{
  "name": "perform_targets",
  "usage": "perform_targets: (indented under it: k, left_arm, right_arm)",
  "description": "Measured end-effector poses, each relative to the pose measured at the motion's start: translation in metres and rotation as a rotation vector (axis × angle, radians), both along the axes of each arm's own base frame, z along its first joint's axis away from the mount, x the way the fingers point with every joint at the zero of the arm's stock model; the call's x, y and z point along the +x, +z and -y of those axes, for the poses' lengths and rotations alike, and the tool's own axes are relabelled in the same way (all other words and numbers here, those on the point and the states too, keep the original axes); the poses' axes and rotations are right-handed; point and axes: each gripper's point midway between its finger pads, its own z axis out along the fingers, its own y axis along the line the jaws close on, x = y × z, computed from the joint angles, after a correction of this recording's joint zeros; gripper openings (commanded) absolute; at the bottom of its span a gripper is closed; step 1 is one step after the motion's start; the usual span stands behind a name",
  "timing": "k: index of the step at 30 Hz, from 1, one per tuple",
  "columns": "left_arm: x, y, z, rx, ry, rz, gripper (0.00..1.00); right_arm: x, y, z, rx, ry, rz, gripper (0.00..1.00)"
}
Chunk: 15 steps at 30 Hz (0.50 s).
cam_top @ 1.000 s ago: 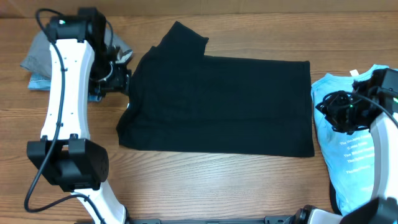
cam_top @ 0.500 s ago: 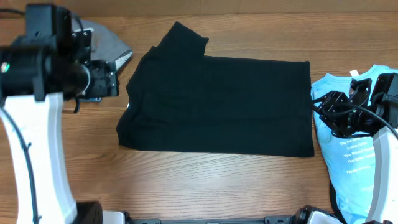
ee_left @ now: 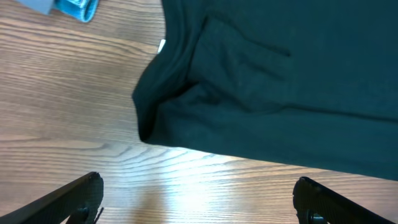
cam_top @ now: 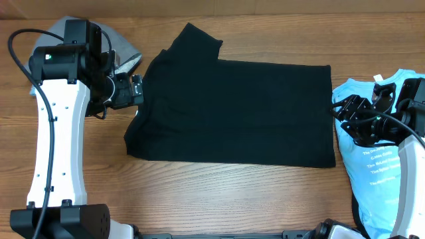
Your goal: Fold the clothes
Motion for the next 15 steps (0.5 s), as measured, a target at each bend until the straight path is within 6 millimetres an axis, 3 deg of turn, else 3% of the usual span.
perform_targets:
  k: [15]
  left_arm:
    - [0.004, -0.011, 0.006, -0.036, -0.005, -0.038, 1.0]
  right_arm:
    - [0.0, -0.001, 0.002, -0.011, -0.004, -0.004, 0.79]
